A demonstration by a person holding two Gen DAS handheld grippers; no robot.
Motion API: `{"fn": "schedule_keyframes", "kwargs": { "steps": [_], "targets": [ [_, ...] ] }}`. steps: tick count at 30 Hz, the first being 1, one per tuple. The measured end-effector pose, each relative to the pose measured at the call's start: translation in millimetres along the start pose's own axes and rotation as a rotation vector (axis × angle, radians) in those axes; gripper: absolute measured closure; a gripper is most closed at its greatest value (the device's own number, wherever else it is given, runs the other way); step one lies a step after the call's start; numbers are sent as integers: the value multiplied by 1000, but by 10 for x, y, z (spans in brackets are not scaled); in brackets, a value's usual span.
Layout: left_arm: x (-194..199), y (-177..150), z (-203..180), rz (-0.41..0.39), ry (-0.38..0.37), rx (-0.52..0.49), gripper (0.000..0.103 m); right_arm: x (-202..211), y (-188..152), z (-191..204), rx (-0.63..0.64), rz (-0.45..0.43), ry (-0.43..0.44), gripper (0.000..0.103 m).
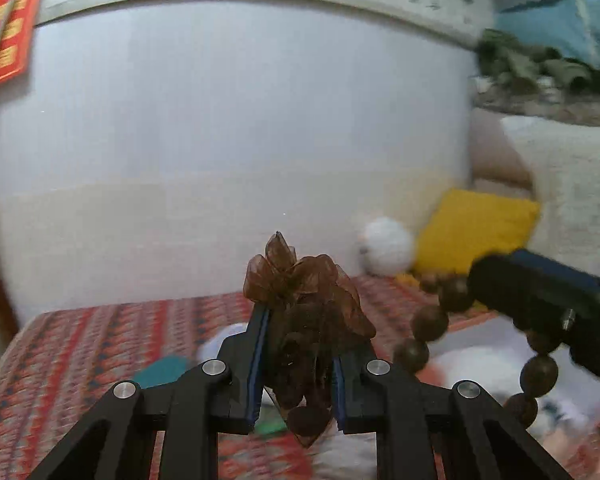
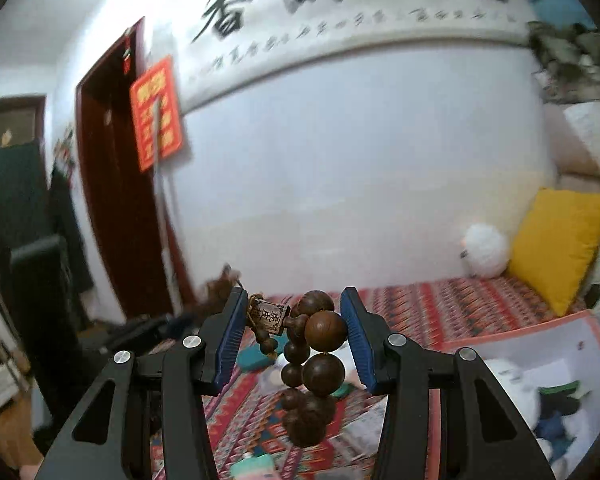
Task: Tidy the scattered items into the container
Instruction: 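Carry the bracelet and brown item to the pink box and release both, then grasp the clear box with the right tool while the left tool grasps the pastel pouch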
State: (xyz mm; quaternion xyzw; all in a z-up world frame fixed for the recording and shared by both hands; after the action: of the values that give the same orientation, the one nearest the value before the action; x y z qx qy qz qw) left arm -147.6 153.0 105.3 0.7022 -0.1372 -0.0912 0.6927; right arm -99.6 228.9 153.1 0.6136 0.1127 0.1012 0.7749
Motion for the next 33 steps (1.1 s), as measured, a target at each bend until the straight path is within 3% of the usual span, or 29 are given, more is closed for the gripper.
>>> {"fn": "schedule_keyframes", "kwargs": {
  "steps": [5,9,12,17,19,21,22,23,24,25,27,33],
  "targets": [
    [-229,69,-829,23,-146,-8,82,390,390,-771,-34,-83,-163,52],
    [-445,-37,-1459,82,-257,-5,82,604,483,-1432,-58,-97,-310,52],
    [-652,-267,-1900,158,-329,-11,82,699,413,-1949,-99,-78,-407,52],
    [-932,-697,-2497,278,-411,-30,81,652,160,-2611,-163,-19,-495,52],
    [-986,-818,-2582,329,-436,6,79,635,94,-2782,-182,-4,-514,52],
    [-1030,-925,-2636,382,-462,55,69,634,50,-2899,-184,0,-544,49],
    [-1051,-976,-2663,409,-475,80,53,636,34,-2950,-167,2,-568,47],
    [-1072,-1027,-2691,436,-487,105,30,638,17,-3000,-151,4,-593,27],
    [-1092,-1077,-2718,463,-500,130,23,649,25,-3020,-123,0,-626,9],
    [-1088,-1069,-2702,459,-495,148,18,662,56,-2997,-98,-13,-648,6],
    [-1040,-961,-2606,410,-464,169,15,670,107,-2921,-75,-36,-655,5],
    [-781,-477,-2092,304,-403,153,12,556,172,-2548,-83,-48,-568,5]
  ]
}}
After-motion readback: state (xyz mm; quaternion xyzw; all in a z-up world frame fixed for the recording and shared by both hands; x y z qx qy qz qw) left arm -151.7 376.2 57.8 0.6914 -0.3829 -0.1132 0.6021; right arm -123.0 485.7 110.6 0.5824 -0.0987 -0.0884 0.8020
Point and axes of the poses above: each gripper's, at about its wrist camera, not at the fingertips, and x roughly against the way its jaws point, z to its left, y to its top, the point moved 9 cm from there along -x, roughly the way its jaws point, and after that the axes turned 14 degrees about -z, right-handed, at the moved point
